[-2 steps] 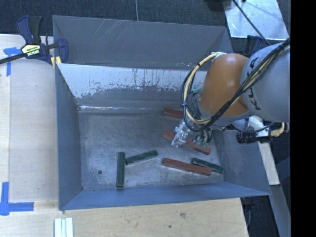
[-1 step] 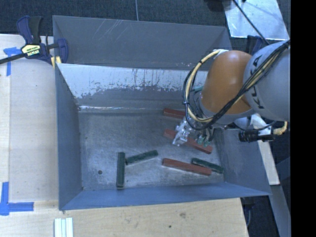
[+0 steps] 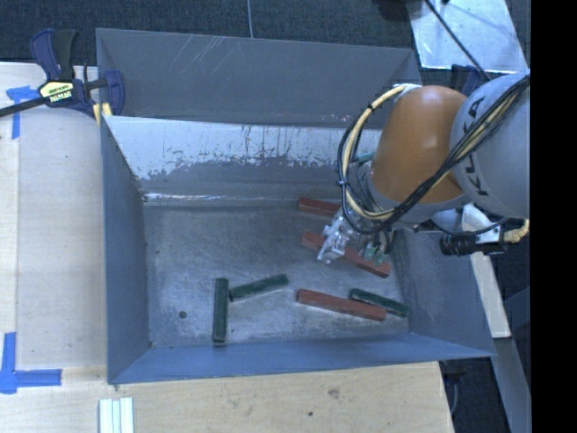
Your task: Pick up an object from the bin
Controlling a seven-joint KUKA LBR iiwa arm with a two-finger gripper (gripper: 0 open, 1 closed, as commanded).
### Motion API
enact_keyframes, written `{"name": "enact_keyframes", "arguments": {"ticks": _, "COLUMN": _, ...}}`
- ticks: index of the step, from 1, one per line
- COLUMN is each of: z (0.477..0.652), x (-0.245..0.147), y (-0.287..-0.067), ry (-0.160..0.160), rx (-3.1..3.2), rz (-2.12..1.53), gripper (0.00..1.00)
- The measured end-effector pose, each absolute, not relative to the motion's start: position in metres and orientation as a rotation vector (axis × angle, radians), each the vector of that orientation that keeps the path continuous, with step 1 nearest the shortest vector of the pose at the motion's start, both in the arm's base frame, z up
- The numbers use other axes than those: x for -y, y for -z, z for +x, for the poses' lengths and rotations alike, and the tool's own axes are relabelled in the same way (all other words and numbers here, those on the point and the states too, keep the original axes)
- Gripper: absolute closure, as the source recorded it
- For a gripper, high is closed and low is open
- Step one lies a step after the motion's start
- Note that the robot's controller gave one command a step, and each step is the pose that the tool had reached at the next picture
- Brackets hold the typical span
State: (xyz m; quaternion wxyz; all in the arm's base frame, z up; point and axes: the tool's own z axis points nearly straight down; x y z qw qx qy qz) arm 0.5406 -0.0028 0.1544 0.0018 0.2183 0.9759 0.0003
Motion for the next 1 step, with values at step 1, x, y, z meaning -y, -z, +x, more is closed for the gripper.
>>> {"name": "enact_keyframes", "arguments": {"ticks": 1, "z": 0.54, "x": 0.0029, "y": -0.1658, "ry": 0.0, "rx": -3.066, "rz": 0.685, "gripper": 1.0}}
